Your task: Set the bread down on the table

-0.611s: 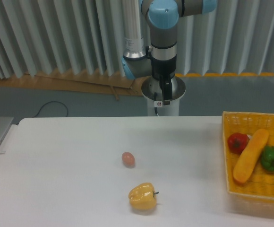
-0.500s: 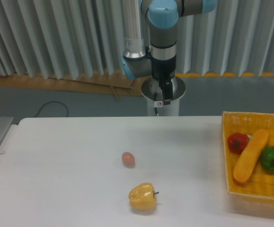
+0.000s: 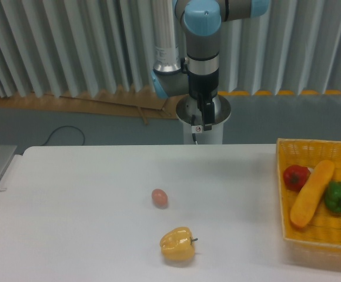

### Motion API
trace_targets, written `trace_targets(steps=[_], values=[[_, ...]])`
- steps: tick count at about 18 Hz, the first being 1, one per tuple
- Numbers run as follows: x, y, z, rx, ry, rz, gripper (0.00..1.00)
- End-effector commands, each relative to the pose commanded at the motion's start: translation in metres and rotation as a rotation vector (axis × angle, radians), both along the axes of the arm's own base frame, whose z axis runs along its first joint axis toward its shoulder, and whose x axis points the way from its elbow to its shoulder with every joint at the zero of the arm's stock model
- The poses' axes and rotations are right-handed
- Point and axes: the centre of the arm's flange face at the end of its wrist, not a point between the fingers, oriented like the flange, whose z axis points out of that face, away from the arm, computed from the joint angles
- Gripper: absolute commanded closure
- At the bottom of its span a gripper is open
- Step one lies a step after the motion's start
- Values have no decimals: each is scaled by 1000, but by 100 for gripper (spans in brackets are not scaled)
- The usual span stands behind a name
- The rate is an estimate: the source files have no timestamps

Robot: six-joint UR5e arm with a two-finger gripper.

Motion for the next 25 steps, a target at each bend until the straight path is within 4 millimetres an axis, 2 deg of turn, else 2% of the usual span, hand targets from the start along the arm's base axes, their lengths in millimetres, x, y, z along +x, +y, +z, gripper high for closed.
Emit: trace_targets(steps=[18,25], values=[[-2,1,3,20,21,9,0],[-17,-9,-16,25,89,114,0]])
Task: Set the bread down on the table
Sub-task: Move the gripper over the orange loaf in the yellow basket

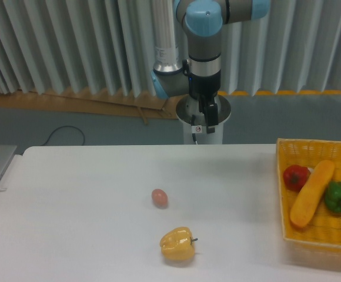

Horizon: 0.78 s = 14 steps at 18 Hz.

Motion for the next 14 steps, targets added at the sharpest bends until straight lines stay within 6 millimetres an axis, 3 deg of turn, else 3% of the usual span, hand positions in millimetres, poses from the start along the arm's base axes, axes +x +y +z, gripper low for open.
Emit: trace_targets(steps=[5,8,11,14], values=[[-36,-20,-2,-14,-1,45,0],[-76,-36,-12,-23,-29,23,0],[-99,-50,-16,-26,-39,32,0],[-108,-48,-17,-24,-44,20,0]])
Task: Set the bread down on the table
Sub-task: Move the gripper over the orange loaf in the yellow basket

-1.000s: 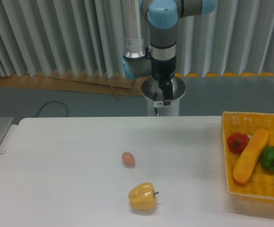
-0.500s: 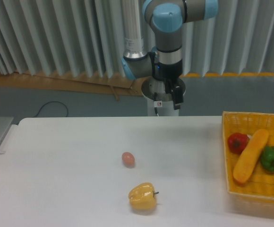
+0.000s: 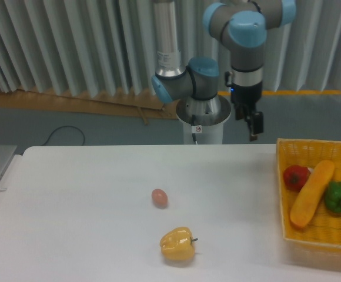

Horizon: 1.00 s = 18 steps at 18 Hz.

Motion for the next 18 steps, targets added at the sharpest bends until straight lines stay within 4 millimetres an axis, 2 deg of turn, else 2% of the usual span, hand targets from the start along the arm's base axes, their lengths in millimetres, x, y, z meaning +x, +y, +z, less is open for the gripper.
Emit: trace_targets(steps=[2,6,9,13,16,18], values=[[-7,0,-6,-2,-9,-12,0],[-19,-5,-3,40,-1,2,0],[-35,-13,-5,52,14,-6,0],[-65,-16,-29,48,-14,-35,0],[-81,-10,-43,55,-4,-39,0],[-90,-6,-58,77,-40,25,0]])
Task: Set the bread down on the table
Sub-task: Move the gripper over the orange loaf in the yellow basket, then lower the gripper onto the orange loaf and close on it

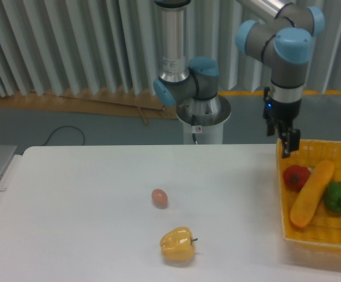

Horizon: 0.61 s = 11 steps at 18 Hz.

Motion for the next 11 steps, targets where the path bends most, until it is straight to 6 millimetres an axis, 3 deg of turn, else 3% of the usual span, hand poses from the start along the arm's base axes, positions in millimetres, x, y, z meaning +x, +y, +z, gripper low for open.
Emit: trace_targets(steps=[2,9,11], values=[[-18,-18,-10,1,-27,176,0],[-73,-57,-24,20,5,366,0],[-83,-55,-32,24,10,418,0]])
